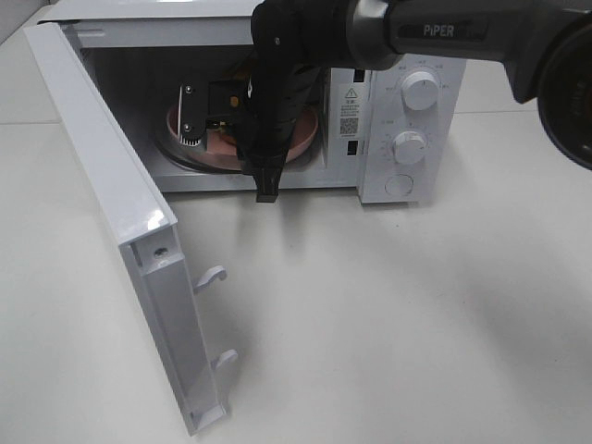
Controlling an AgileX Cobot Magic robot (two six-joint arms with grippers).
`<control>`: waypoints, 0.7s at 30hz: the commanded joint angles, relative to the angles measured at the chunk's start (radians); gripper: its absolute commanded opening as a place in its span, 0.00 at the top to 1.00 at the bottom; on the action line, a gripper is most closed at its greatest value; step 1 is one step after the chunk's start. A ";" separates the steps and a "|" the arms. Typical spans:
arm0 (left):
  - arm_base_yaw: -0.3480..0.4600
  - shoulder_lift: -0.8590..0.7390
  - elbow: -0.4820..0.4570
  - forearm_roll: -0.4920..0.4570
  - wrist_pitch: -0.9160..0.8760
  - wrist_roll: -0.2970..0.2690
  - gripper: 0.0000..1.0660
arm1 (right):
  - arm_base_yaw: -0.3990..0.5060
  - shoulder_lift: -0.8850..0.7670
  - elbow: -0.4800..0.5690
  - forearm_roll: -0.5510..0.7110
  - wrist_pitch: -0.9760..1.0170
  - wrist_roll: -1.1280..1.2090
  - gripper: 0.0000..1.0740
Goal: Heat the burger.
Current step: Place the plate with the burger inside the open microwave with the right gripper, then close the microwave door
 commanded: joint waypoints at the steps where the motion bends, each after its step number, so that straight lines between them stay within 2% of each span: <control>1: -0.005 -0.019 0.001 -0.008 -0.010 -0.002 1.00 | -0.005 -0.003 -0.007 0.001 -0.004 0.069 0.74; 2: -0.005 -0.019 0.001 -0.008 -0.010 -0.002 1.00 | -0.005 -0.003 -0.007 0.001 -0.004 0.069 0.74; 3: -0.005 -0.019 0.001 -0.008 -0.010 -0.002 1.00 | -0.005 -0.004 -0.007 -0.001 -0.004 0.090 0.69; 4: -0.005 -0.019 0.001 -0.008 -0.010 -0.002 1.00 | -0.005 -0.007 -0.007 -0.001 -0.004 0.142 0.59; 5: -0.005 -0.019 0.001 -0.008 -0.010 -0.002 1.00 | -0.005 -0.007 -0.007 -0.001 -0.004 0.142 0.59; 6: -0.005 -0.019 0.001 -0.008 -0.010 -0.002 1.00 | -0.005 -0.012 -0.007 -0.001 -0.003 0.201 0.53; 7: -0.005 -0.019 0.001 -0.008 -0.010 -0.002 1.00 | -0.005 -0.012 -0.007 -0.001 -0.003 0.201 0.53; 9: -0.005 -0.019 0.001 -0.008 -0.010 -0.002 1.00 | -0.005 -0.023 -0.007 -0.001 0.000 0.290 0.46; 17: -0.005 -0.019 0.001 -0.008 -0.010 -0.002 1.00 | -0.005 -0.038 -0.007 -0.001 0.020 0.537 0.34; 21: -0.005 -0.019 0.001 -0.008 -0.010 -0.002 1.00 | -0.005 -0.038 -0.007 -0.001 0.042 0.599 0.31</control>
